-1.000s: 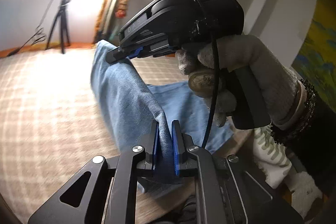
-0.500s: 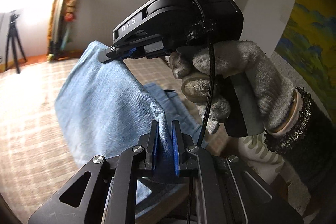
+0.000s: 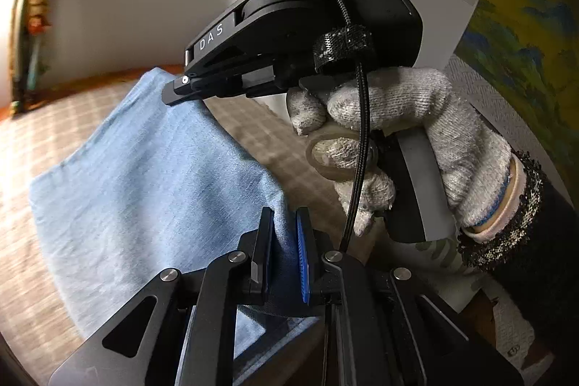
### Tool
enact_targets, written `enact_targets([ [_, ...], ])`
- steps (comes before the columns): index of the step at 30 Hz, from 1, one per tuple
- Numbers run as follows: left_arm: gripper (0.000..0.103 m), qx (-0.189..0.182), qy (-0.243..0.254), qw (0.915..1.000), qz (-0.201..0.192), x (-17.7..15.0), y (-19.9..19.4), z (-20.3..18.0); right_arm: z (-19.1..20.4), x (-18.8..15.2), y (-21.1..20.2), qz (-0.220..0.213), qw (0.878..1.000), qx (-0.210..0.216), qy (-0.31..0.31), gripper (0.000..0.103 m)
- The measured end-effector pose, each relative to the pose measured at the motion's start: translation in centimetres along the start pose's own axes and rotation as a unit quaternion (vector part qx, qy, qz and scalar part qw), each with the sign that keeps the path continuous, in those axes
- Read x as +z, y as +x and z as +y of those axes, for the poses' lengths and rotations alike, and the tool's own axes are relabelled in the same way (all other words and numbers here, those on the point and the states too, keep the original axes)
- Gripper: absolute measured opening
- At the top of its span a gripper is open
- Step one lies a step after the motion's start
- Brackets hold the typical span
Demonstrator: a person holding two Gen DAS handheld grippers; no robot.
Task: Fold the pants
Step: 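Lift the jeans edge with both tools and fold it over the stack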
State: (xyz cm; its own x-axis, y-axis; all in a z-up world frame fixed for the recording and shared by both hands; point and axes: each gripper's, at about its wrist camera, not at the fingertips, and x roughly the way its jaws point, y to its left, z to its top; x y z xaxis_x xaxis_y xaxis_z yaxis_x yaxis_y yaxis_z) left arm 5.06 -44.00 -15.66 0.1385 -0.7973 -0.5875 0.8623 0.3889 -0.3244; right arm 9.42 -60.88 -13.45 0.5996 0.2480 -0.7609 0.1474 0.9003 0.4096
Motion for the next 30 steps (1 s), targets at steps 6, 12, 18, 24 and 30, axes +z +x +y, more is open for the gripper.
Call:
enact_targets([
  [6,0.010,-0.014,0.004,0.9997,0.019,0.8,4.5,-0.5,-5.4,-0.3,0.3,0.004,1.000,0.000,0.022,0.002],
  [12,0.010,-0.004,0.009,0.9992,0.038,0.8,7.6,0.1,-8.4,-1.0,2.6,0.018,0.999,0.015,0.032,0.002],
  [18,0.010,0.004,0.018,0.9989,0.044,0.8,8.4,0.7,-9.7,-1.5,3.8,0.024,0.999,0.020,0.043,0.002],
  [24,0.010,0.003,0.020,0.9984,0.053,0.9,8.2,0.6,-9.5,-1.7,3.6,0.023,0.999,-0.003,0.035,0.006],
  [30,0.028,-0.010,0.039,0.9972,0.064,1.1,8.5,-1.0,-9.4,-1.4,0.3,-0.013,0.998,-0.034,0.046,0.034],
])
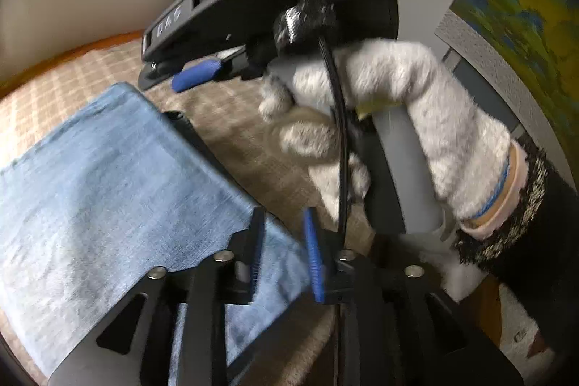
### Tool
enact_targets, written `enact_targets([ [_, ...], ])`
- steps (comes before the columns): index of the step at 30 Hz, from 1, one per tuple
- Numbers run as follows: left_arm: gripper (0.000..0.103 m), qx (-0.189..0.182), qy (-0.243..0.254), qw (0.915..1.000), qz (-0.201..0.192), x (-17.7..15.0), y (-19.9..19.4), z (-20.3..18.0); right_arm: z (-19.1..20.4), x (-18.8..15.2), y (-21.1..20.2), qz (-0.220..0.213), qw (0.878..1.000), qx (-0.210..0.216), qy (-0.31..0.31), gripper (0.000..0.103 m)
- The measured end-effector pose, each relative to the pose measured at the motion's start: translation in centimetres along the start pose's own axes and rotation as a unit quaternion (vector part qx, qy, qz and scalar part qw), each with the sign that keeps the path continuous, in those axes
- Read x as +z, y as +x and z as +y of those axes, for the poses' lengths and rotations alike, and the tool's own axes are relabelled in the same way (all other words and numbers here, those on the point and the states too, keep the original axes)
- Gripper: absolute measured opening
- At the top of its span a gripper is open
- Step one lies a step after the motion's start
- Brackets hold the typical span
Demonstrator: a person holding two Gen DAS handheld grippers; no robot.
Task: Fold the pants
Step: 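Lift the jeans edge with both tools and fold it over the stack, then open both tools to release the folded jeans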
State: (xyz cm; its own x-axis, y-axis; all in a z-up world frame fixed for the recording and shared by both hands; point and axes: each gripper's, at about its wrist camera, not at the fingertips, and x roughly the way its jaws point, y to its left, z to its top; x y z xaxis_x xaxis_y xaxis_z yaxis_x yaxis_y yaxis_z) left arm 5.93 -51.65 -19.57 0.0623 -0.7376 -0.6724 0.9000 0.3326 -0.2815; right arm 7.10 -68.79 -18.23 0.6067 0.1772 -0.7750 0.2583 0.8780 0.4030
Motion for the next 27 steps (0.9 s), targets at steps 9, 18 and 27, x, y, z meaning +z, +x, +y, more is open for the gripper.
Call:
enact_targets([
  [9,0.046,0.012,0.015,0.9994,-0.030,-1.2,-5.0,-1.0,0.8,-0.6,-7.2,-0.051,0.999,-0.013,0.005,0.044],
  [18,0.053,0.091,0.008,0.9938,-0.064,-4.2,-13.6,1.3,3.9,-4.2,-12.2,-0.082,0.996,-0.018,-0.018,0.066],
  [27,0.073,0.173,-0.033,0.9811,-0.080,-5.8,-19.4,6.2,6.0,-7.0,-12.3,-0.085,0.995,-0.029,-0.041,0.086],
])
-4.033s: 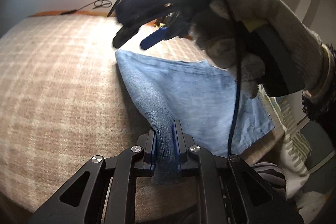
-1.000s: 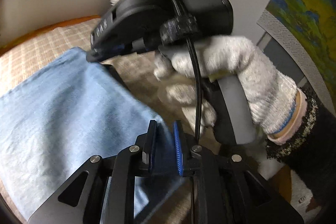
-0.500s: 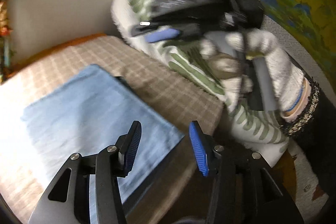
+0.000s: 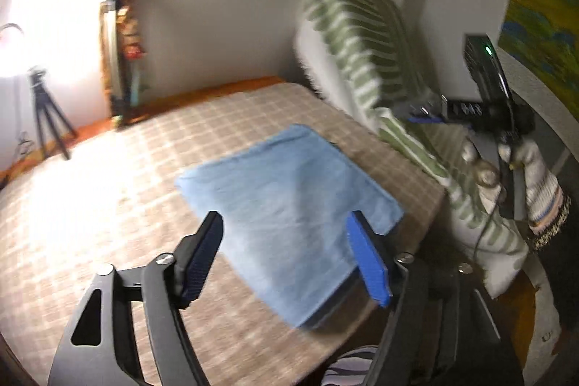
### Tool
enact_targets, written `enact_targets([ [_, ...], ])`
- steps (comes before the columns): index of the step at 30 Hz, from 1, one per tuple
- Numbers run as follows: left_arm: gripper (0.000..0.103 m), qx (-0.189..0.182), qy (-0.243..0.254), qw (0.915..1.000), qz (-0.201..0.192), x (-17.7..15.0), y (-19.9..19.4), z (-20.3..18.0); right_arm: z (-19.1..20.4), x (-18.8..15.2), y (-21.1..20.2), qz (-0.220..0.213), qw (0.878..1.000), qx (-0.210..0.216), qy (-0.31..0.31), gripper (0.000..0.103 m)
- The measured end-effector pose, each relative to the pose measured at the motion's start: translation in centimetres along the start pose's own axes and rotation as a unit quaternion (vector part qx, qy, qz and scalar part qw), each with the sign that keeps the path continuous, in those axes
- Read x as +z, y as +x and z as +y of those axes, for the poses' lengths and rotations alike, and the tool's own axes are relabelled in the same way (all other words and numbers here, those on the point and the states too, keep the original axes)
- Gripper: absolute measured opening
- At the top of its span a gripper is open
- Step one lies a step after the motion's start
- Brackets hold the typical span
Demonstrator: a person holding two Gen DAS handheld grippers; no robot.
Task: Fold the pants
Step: 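Open both tools to release the folded jeans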
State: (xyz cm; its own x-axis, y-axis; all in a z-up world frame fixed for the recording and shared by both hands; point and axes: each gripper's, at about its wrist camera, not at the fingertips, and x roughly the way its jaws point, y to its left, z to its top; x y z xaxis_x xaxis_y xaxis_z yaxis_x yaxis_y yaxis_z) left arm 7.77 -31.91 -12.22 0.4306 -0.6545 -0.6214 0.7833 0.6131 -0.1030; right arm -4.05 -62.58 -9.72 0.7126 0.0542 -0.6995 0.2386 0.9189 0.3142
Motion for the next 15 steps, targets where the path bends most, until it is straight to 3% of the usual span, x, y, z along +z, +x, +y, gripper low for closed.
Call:
enact_targets([
  [3,0.079,0.013,-0.027,0.9995,0.009,0.1,-0.5,1.8,0.1,-0.5,0.8,0.003,1.000,-0.005,-0.004,0.088],
  [6,0.080,0.024,-0.045,0.9984,0.024,0.1,0.3,2.7,0.1,-0.8,1.7,0.002,1.000,-0.015,-0.011,0.088],
  [11,0.080,0.031,-0.037,0.9979,0.043,-0.3,2.4,3.1,-0.5,-1.2,3.7,0.010,0.999,-0.026,-0.026,0.097],
  [15,0.080,0.029,-0.044,0.9973,0.052,-0.5,4.2,3.5,-1.1,-1.1,5.7,0.020,0.999,-0.029,-0.030,0.097],
])
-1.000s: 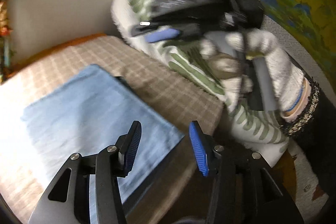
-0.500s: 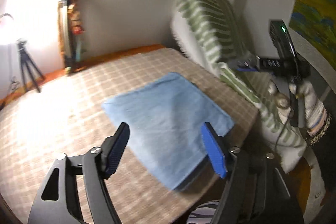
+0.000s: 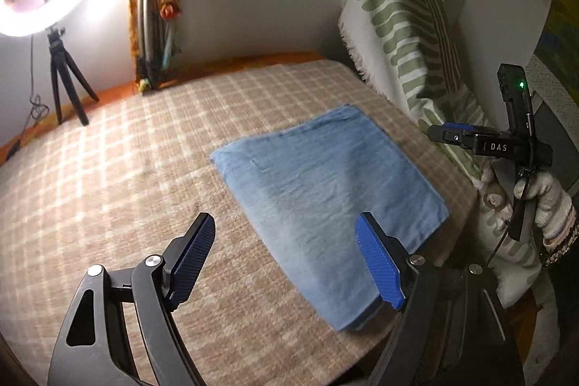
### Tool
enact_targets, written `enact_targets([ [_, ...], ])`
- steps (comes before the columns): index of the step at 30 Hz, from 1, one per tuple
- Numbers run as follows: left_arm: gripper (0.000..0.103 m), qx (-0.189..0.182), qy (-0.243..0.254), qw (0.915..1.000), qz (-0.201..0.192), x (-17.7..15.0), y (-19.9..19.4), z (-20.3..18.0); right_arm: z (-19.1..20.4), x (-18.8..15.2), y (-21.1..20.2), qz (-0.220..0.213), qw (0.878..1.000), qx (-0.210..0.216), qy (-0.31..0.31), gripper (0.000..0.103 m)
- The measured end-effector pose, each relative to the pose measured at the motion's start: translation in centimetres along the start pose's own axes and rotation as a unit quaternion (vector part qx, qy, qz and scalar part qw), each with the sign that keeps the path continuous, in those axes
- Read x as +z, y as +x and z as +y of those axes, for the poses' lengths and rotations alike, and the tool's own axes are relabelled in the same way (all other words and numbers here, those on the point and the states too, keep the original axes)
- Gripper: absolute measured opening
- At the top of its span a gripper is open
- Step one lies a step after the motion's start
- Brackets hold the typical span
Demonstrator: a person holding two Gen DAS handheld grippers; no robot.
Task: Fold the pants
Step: 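Open both tools to release the folded jeans, then move both open tools to the folded jeans edge and grasp it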
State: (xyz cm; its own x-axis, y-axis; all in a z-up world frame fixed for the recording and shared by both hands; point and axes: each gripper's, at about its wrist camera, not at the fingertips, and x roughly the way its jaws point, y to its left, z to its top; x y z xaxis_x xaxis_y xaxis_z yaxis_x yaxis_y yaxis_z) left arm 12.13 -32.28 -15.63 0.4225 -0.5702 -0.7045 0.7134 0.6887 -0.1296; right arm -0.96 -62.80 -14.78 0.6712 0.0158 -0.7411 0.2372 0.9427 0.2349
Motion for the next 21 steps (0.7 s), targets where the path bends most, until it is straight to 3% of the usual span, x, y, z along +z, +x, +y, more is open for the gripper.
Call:
enact_targets([
  [14,0.080,-0.008,-0.041,0.9984,0.038,0.6,6.5,2.2,-1.3,1.7,7.3,0.056,0.998,0.008,-0.023,0.097],
  [21,0.080,-0.021,-0.059,0.9956,0.070,0.1,8.7,3.0,-1.7,1.0,10.0,0.091,0.995,0.016,-0.042,0.103],
])
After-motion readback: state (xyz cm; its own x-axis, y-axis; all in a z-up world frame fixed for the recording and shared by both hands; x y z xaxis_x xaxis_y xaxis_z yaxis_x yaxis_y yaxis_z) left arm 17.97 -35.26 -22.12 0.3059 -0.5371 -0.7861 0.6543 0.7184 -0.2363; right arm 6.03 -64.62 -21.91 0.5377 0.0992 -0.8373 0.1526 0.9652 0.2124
